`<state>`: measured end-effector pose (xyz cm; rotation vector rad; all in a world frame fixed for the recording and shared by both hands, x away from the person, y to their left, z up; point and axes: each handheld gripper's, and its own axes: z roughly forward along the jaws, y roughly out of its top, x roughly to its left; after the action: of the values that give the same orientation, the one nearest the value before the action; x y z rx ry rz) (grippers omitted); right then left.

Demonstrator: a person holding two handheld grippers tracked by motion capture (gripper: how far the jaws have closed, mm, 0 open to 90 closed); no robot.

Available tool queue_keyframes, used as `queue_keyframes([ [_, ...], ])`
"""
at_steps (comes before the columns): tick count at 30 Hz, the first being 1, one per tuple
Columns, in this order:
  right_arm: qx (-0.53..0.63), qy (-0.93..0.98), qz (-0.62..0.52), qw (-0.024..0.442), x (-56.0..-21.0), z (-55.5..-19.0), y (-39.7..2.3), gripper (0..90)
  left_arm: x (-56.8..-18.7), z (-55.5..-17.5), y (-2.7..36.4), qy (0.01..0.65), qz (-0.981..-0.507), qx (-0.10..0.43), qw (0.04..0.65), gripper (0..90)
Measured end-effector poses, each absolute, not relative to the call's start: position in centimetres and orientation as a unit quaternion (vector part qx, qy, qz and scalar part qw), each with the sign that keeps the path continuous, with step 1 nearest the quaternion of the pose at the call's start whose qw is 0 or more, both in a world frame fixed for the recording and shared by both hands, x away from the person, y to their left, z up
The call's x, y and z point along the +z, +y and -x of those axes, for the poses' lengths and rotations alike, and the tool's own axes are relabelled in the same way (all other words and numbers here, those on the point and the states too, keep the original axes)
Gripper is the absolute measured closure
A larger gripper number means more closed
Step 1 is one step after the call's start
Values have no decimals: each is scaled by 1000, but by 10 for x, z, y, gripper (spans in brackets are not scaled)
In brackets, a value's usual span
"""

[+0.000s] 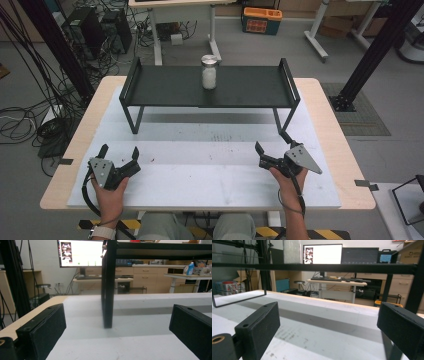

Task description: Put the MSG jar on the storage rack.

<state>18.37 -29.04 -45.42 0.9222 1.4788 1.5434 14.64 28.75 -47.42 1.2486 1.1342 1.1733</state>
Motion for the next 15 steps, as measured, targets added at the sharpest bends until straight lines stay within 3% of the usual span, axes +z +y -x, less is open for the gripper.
queue_keyframes([
  [15,609,576,-385,387,-471,-180,-295,43,-474,-146,287,474,-520,489,516,9],
])
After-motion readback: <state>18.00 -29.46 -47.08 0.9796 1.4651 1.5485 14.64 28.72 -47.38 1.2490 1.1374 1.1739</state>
